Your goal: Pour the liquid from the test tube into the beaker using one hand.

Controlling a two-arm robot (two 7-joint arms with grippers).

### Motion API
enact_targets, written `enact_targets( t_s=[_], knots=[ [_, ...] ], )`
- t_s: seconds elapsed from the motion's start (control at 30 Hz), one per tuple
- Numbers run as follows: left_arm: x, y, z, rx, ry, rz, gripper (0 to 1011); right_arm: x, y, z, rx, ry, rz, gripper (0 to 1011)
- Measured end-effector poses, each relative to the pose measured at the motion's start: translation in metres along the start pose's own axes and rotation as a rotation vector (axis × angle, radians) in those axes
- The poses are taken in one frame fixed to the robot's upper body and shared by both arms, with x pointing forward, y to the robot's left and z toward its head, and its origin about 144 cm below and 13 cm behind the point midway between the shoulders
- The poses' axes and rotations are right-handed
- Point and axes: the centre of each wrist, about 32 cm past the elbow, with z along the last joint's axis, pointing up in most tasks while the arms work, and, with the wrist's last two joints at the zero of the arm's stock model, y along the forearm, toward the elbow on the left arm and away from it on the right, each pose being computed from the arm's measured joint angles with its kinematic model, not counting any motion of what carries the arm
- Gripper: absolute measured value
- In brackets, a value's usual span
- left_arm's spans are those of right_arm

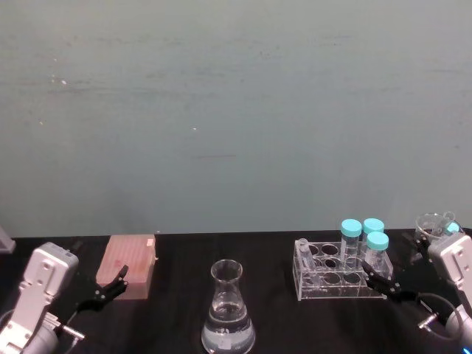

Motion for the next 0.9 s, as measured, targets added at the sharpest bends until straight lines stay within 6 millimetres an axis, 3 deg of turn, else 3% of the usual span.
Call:
enact_targets(
  t_s=[0.43, 0.9],
  knots=[
    [0.000, 0.000, 0.000, 0.000, 0.000, 0.000, 1000, 0.008, 0.026, 0.008, 0.034, 0.004, 0.068, 1000],
    [0.000, 0.000, 0.000, 0.000, 0.000, 0.000, 1000, 0.003, 0.054, 0.013, 0.048, 0.023, 0.161, 1000]
  ],
)
